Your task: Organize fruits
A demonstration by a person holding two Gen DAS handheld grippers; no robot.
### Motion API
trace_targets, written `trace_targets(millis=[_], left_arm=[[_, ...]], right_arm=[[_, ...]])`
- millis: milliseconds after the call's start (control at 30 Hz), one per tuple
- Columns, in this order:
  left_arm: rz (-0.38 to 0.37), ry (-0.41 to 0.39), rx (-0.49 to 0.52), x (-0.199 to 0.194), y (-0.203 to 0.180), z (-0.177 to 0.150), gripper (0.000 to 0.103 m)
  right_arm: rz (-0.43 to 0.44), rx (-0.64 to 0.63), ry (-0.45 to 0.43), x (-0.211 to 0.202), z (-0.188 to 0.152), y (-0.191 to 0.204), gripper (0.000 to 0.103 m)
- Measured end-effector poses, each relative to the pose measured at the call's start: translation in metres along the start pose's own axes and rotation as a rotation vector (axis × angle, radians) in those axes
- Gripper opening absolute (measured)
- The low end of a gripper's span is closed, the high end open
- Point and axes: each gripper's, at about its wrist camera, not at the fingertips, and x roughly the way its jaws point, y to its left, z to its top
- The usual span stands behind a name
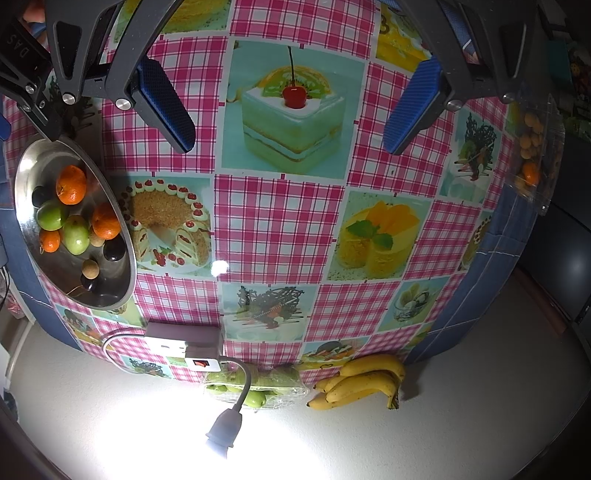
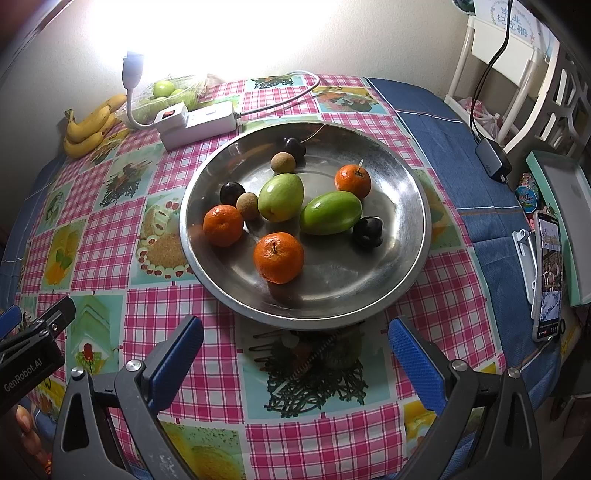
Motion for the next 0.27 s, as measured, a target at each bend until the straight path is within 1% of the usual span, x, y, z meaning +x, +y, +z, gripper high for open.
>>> trace_targets(millis=[267], left_arm=[[0.003, -0.011, -0.010, -0.0034, 0.0002, 0.0010, 0.103]], right_arm=[[0.000, -0.001, 0.002, 0.0008, -0.0006, -0.0003, 0.100]])
